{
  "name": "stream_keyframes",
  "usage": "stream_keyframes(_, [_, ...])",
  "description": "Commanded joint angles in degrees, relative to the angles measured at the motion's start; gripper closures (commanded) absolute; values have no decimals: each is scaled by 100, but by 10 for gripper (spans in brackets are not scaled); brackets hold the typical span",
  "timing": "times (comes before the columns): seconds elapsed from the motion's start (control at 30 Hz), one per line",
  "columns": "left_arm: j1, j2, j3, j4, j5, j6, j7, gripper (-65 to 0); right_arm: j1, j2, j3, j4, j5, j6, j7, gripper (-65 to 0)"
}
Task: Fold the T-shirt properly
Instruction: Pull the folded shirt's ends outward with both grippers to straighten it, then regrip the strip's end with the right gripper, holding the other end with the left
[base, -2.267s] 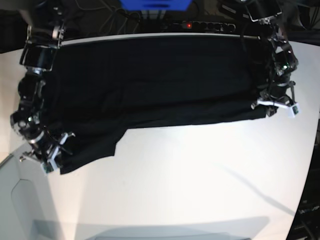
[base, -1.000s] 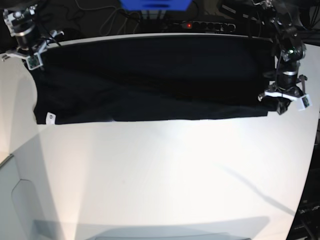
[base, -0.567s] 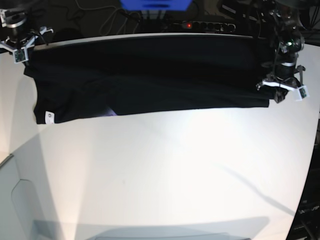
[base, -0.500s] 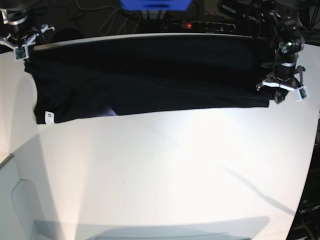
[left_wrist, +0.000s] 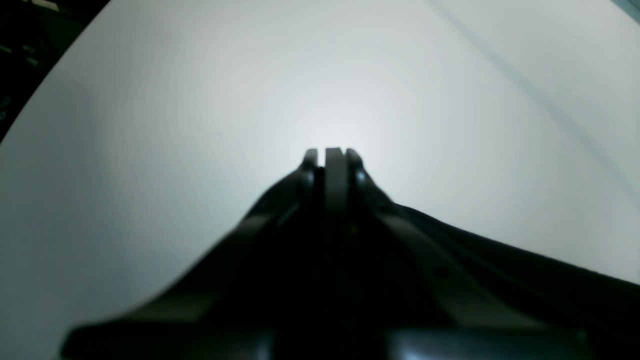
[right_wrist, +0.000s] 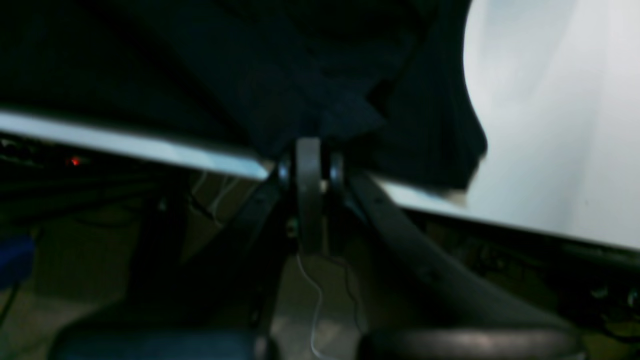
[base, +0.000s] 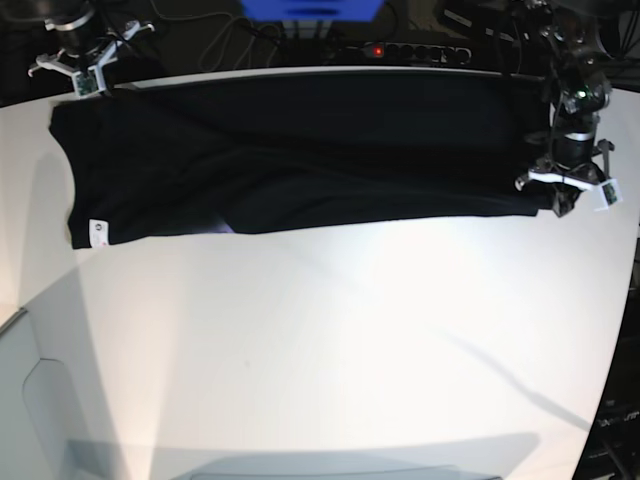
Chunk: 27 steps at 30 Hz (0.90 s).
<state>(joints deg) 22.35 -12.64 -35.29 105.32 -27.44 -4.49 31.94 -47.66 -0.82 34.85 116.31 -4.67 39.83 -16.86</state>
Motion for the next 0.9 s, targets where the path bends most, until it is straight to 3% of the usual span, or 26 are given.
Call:
stream_keyframes(0.0, [-15, -85, -54, 48, 6, 5, -148, 0, -135, 51, 36, 92, 40, 17, 108, 0])
stream_keyframes(0.4, [-217, -94, -45, -163, -21, 5, -148, 0, -856, 412, -799, 92, 31, 17, 108, 0])
stream_keyframes(0.63, [-182, -94, -45, -145, -21, -4, -148, 0, -962, 526, -632, 74, 31, 17, 108, 0])
stream_keyframes(0.87, [161, -94, -54, -145, -21, -4, -139, 0, -487, 500, 45, 74, 58, 17, 99, 0])
